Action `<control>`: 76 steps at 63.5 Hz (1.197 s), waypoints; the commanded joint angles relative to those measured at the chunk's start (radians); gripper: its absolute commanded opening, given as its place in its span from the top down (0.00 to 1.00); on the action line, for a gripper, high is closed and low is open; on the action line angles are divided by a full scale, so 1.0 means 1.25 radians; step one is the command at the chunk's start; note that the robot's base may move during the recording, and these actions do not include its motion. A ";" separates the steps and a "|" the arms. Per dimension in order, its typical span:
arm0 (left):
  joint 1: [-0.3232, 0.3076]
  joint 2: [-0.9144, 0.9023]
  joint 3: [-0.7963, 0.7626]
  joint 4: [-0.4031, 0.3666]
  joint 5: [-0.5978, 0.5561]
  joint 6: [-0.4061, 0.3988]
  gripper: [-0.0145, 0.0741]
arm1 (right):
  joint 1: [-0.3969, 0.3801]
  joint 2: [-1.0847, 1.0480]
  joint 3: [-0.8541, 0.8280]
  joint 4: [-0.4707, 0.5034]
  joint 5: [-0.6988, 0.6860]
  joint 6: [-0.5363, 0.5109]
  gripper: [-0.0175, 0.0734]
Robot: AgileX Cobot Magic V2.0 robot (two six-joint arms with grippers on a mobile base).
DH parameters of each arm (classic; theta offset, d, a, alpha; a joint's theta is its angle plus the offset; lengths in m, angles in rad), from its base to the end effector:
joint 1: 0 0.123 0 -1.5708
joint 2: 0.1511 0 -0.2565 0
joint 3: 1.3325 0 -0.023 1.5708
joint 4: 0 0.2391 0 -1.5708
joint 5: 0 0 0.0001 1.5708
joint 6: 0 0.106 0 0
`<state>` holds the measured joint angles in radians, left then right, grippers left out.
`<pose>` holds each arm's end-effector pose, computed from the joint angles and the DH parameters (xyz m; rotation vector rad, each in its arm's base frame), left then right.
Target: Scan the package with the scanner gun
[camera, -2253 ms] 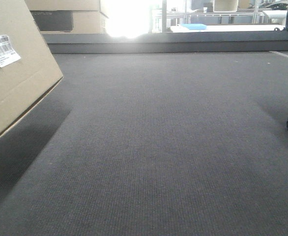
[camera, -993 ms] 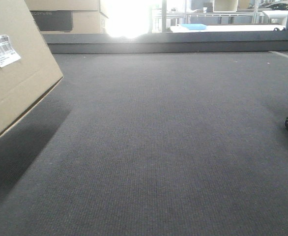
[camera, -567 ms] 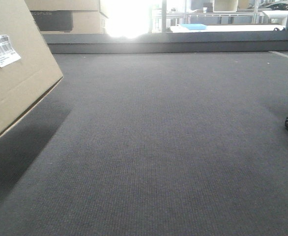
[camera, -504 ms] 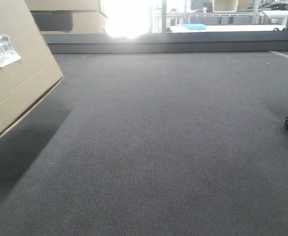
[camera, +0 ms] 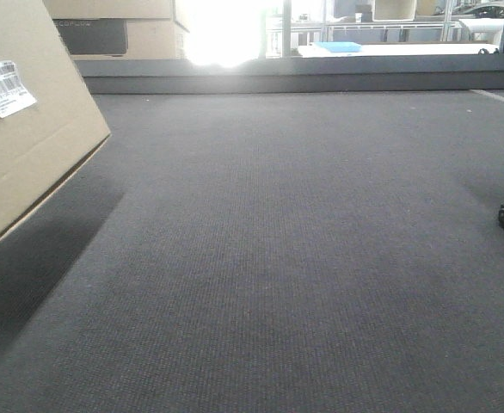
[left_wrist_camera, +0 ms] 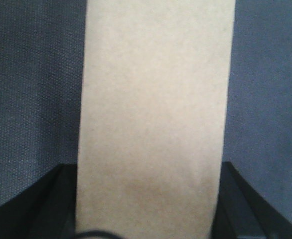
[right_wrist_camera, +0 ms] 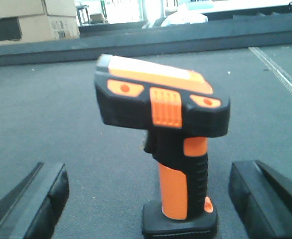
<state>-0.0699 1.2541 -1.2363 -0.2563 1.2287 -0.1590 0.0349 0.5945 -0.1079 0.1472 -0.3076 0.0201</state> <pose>0.2344 -0.0418 0.3216 -0.1706 2.7284 -0.4193 0.1463 0.0004 0.2151 0.1382 1.6611 0.1110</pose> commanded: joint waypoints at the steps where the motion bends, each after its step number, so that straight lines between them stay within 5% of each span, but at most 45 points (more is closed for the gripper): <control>1: 0.002 -0.004 -0.003 -0.008 -0.006 0.002 0.52 | -0.001 -0.063 -0.018 -0.007 0.027 0.000 0.19; 12: 0.002 -0.004 -0.003 -0.008 -0.006 0.002 0.52 | -0.001 -0.127 -0.103 -0.011 0.197 0.000 0.28; 34: 0.002 -0.004 -0.003 -0.007 -0.006 0.002 0.52 | -0.001 -0.135 -0.194 -0.059 0.264 0.000 1.00; 42: 0.002 -0.004 -0.003 0.025 -0.006 0.002 0.52 | -0.001 -0.135 -0.194 -0.059 0.232 0.000 0.99; 54: 0.002 0.008 -0.003 0.198 -0.006 0.002 0.52 | -0.001 -0.135 -0.194 -0.059 0.162 0.000 0.99; 76: 0.002 0.053 -0.003 0.252 -0.006 0.002 0.52 | -0.001 -0.135 -0.193 -0.059 0.174 0.000 0.99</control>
<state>-0.0699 1.3140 -1.2363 0.0522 1.2287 -0.1590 0.0349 0.4306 -0.3403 0.0805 -0.0717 0.0201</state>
